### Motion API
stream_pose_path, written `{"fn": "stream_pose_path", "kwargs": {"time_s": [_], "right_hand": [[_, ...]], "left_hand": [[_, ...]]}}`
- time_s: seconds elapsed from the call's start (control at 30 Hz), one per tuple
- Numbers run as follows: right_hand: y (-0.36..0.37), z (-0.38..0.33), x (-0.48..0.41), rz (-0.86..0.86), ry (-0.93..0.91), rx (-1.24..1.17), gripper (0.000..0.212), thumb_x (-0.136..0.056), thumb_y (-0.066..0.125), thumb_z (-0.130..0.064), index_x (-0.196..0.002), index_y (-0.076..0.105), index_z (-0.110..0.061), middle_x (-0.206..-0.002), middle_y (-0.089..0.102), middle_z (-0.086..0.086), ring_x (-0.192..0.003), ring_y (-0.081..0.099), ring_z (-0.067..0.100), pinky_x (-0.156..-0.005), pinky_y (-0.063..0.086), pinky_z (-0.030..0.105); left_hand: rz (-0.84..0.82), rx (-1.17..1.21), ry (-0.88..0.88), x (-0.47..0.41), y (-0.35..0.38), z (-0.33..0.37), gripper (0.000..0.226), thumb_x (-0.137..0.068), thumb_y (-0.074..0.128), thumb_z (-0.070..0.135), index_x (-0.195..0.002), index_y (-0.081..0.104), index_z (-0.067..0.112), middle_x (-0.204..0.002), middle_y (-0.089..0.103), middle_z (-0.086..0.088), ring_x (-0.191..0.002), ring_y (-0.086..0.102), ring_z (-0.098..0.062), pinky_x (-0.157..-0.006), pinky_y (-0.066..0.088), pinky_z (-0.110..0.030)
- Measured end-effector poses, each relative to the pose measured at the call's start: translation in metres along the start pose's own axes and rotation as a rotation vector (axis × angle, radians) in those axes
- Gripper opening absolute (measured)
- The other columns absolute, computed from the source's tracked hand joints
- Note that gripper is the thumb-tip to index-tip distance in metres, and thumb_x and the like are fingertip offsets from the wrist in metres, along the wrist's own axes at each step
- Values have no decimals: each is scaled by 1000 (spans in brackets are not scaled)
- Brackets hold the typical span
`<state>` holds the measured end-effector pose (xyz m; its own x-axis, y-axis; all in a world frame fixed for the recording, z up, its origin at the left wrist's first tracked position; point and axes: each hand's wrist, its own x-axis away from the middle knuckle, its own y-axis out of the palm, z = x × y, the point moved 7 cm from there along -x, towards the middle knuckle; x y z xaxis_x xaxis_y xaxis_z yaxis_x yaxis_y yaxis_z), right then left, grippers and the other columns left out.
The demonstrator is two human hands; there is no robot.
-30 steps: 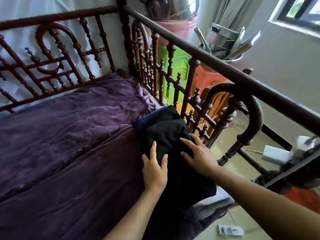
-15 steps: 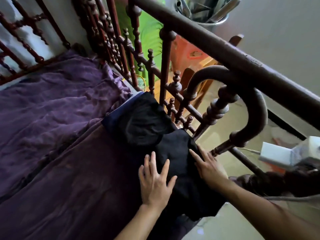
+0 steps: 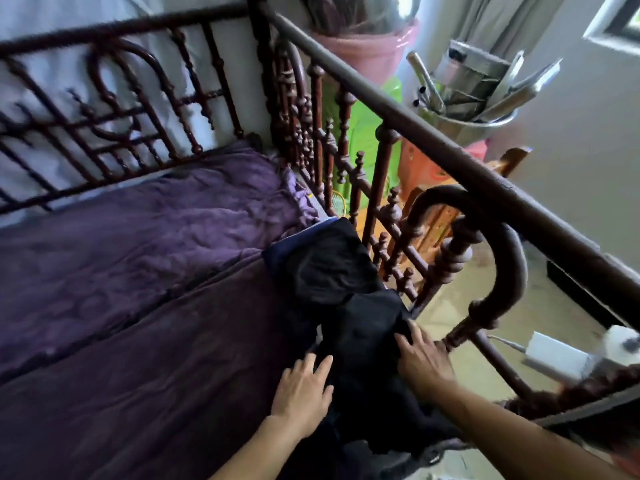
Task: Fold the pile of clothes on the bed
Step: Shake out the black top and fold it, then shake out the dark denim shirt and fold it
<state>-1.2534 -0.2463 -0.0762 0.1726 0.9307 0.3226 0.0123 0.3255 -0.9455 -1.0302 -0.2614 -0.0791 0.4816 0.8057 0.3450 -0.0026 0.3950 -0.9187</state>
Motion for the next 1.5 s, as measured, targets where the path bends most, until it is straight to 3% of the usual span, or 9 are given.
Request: {"fn": "stream_pose_path", "kwargs": {"time_s": [0.1, 0.27, 0.5, 0.83, 1.17, 1.5], "right_hand": [[-29, -32, 9, 80, -159, -20, 43, -93, 43, -36, -135, 45, -29, -151, 30, 3, -137, 30, 24, -97, 40, 37], [-76, -132, 50, 183, -477, -101, 31, -94, 42, -35, -121, 57, -28, -122, 54, -6, -118, 47, 15, -91, 43, 30], [-157, -305, 158, 335, -937, -182, 21, -94, 46, -35, -106, 61, -26, -107, 57, -7, -110, 53, 16, -80, 47, 33], [-204, -549, 335, 423, -1385, -184, 24, -97, 45, -34, -115, 57, -24, -118, 55, -4, -115, 50, 20, -78, 46, 34], [-162, -753, 445, 300, -1429, -212, 27, -94, 50, -34, -117, 57, -21, -120, 55, 2, -113, 54, 24, -83, 48, 35], [-106, -894, 405, 179, -1371, -61, 31, -95, 48, -38, -124, 52, -27, -124, 52, -2, -112, 53, 20, -79, 43, 31]], "left_hand": [[24, 40, -150, 60, -4, -22, 40, -99, 38, 39, -135, 43, 24, -134, 44, 2, -118, 46, -15, -100, 37, -32], [88, 72, -432, 187, -15, -73, 35, -98, 39, 38, -126, 50, 21, -126, 49, 1, -115, 50, -19, -94, 43, -35], [362, 93, -819, 384, -71, -154, 34, -97, 41, 43, -117, 57, 22, -119, 56, 0, -111, 57, -23, -88, 47, -36], [566, 5, -1190, 645, -97, -251, 27, -94, 45, 42, -105, 60, 23, -112, 61, -1, -105, 61, -24, -82, 49, -37], [532, 9, -1334, 851, -67, -354, 26, -95, 46, 39, -107, 62, 22, -107, 59, 1, -101, 61, -22, -80, 50, -37], [432, 123, -1280, 870, -26, -495, 28, -97, 44, 39, -112, 59, 21, -111, 57, 0, -100, 59, -20, -80, 47, -34]]}}
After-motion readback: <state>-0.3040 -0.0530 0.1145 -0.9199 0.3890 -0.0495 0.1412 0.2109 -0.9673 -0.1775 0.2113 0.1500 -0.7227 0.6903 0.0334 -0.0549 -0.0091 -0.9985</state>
